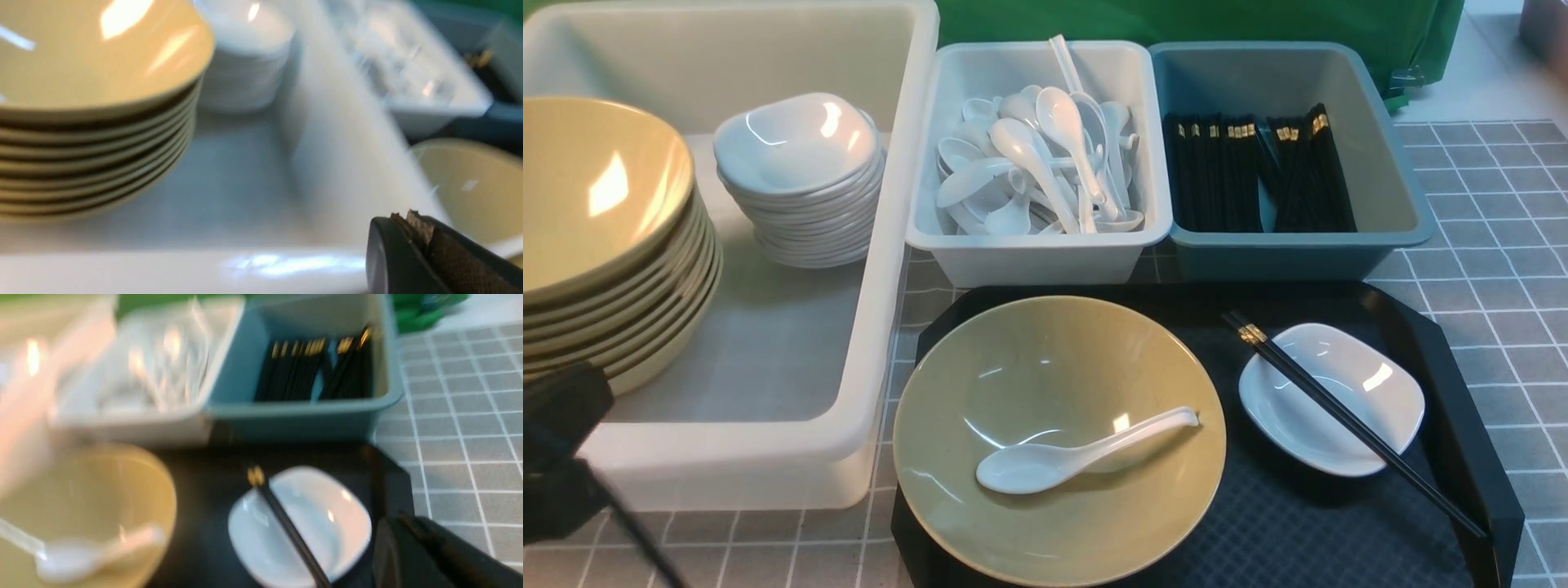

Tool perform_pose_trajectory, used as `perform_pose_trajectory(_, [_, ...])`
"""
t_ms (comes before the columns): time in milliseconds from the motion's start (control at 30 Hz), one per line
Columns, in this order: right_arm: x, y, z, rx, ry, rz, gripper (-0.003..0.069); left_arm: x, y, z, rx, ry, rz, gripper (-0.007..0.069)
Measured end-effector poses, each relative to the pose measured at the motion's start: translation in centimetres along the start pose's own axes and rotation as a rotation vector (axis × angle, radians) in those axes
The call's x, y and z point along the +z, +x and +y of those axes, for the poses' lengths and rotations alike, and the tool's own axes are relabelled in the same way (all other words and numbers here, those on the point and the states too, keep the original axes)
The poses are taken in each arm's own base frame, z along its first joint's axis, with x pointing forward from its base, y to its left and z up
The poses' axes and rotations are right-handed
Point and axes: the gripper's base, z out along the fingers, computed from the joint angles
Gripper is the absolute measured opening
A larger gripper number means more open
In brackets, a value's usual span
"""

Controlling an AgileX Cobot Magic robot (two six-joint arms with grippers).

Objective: On grey table put chopsticks spoon bowls plates into blue grey white boxes.
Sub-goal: 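Move the grippers toward the tableware on the black tray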

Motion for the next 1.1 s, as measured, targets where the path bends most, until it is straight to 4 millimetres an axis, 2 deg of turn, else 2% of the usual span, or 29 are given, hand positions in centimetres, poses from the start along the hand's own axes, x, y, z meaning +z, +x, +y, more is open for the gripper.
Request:
perform_pose_trajectory(33, [0.1,-0.1,0.1,-0.009,-0.005,0.026,0.0034,-0.1,-0.2,0.0,0.008,-0.006,-0.005,-0.0011])
perform_pose_trajectory(67, [0.6,-1.3,0.2,-0.07,-0.028,0.12,0.0034,0.2,-0.6,0.2,0.033,-0.033,0.087,-0.0011])
perform_pose_trajectory(167, [1.9,-3.1,0.5,-0.144,-0.084,0.295,0.0034,1.0,-1.6,0.6,0.078,-0.065,0.215,-0.0011])
perform_pose_trajectory(267, [3.8,-4.4,1.2,-0.231,-0.153,0.424,0.0034,1.6,-2.6,-0.2,0.141,-0.014,0.295,-0.0011])
perform_pose_trajectory(300, [3.7,-4.5,1.3,-0.241,-0.158,0.424,0.0034,1.7,-2.6,-0.4,0.151,-0.003,0.3,-0.0011])
perform_pose_trajectory(467, [7.4,-5.6,3.7,-0.431,-0.234,0.615,0.0035,3.5,-4.9,-3.6,0.335,0.169,0.398,-0.0011])
perform_pose_trajectory(567, [9.6,-5.4,4.5,-0.499,-0.211,0.703,0.004,4.8,-6.0,-5.7,0.416,0.248,0.427,-0.0011])
perform_pose_trajectory(600, [11.4,-5.1,5.0,-0.523,-0.202,0.76,0.0048,5.9,-6.4,-7.4,0.47,0.297,0.455,-0.0011])
perform_pose_trajectory(633, [12.4,-4.8,5.3,-0.529,-0.2,0.792,0.0057,6.2,-6.8,-8.2,0.492,0.32,0.46,-0.0011])
perform_pose_trajectory(667, [12.6,-4.8,5.4,-0.532,-0.2,0.797,0.0059,6.4,-6.8,-8.8,0.507,0.336,0.465,-0.0011])
perform_pose_trajectory(767, [15.2,-3.9,5.7,-0.537,-0.199,0.877,0.0109,7.8,-6.8,-11.2,0.575,0.397,0.501,-0.0011])
perform_pose_trajectory(833, [17.5,-3.2,5.9,-0.546,-0.193,0.924,0.0193,8.9,-6.0,-13.2,0.644,0.448,0.54,-0.0011])
perform_pose_trajectory(867, [17.8,-3.1,5.9,-0.548,-0.192,0.929,0.0209,9.0,-6.0,-13.2,0.645,0.448,0.543,-0.0011])
perform_pose_trajectory(1033, [21.5,-2.7,6.1,-0.579,-0.168,0.92,0.0409,10.6,-4.3,-14.9,0.707,0.48,0.622,-0.0011])
perform_pose_trajectory(1100, [22.4,-2.6,6.1,-0.59,-0.161,0.914,0.0433,10.8,-4.2,-14.9,0.708,0.479,0.629,-0.0011])
